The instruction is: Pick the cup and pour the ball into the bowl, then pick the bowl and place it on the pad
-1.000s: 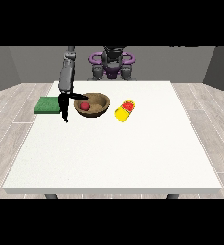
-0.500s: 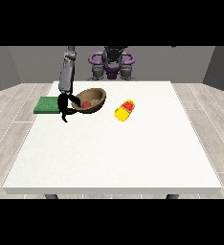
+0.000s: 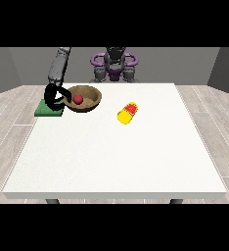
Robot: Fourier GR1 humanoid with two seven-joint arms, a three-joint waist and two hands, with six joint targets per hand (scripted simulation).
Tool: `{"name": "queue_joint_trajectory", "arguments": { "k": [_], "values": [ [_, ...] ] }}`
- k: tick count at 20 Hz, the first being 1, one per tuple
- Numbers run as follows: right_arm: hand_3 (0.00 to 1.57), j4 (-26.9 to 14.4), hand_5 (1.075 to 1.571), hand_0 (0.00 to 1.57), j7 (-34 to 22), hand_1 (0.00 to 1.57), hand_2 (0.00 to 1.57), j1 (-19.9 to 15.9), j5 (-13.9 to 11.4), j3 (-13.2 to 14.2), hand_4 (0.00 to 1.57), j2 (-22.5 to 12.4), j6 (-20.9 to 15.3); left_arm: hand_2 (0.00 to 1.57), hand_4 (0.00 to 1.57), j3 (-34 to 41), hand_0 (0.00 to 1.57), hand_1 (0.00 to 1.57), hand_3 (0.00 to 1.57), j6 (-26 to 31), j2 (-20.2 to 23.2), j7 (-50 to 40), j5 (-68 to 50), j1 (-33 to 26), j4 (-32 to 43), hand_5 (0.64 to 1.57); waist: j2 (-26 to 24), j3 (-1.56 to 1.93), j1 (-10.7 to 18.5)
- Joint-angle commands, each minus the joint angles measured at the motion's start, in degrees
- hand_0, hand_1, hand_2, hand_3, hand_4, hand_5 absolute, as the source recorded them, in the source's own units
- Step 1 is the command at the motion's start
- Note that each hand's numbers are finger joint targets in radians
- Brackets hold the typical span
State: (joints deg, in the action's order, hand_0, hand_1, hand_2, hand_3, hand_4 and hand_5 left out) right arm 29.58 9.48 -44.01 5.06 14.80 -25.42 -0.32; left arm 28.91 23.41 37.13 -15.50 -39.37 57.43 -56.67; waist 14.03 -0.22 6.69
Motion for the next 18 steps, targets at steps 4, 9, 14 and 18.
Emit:
{"name": "queue_joint_trajectory", "arguments": {
  "k": [4, 9, 14, 18],
  "values": [
    [1.03, 0.54, 1.558, 1.57, -6.57, 1.57, 1.57, -3.78, 1.35, 1.49, 1.16, -7.14, 4.91, 0.0, 0.0, 0.99, 0.0, 0.0, 0.0, 1.25, 2.59, 1.06, -0.91, -1.97, 1.62, 1.571, -0.84, 0.24, -2.57],
    [1.17, -0.29, 1.568, 1.57, -4.48, 1.57, 1.57, -2.37, -0.65, 0.8, 1.16, -12.77, 8.76, 0.0, 0.0, 0.98, 0.0, 0.0, 0.0, 0.48, 3.05, 0.73, -2.1, -1.6, 0.88, 1.571, 1.51, 0.27, -3.5],
    [1.17, -1.55, 1.568, 1.57, -1.26, 1.57, 1.57, 4.67, 1.16, 2.23, 1.16, -4.95, 3.93, 0.0, 0.0, 2.21, 0.0, 0.0, 0.0, 0.33, 5.64, 0.73, -2.16, -3.98, 1.88, 1.571, -1.46, 0.24, -5.88],
    [0.97, -2.89, 1.565, 1.57, 3.28, 1.57, 1.57, 7.01, 0.64, 3.09, 1.15, -9.55, 6.9, 0.0, 0.0, -0.92, 0.0, 0.0, 0.0, -2.61, 2.19, 2.44, -0.07, -5.87, -3.64, 1.571, -0.82, 0.3, -5.99]
  ]
}}
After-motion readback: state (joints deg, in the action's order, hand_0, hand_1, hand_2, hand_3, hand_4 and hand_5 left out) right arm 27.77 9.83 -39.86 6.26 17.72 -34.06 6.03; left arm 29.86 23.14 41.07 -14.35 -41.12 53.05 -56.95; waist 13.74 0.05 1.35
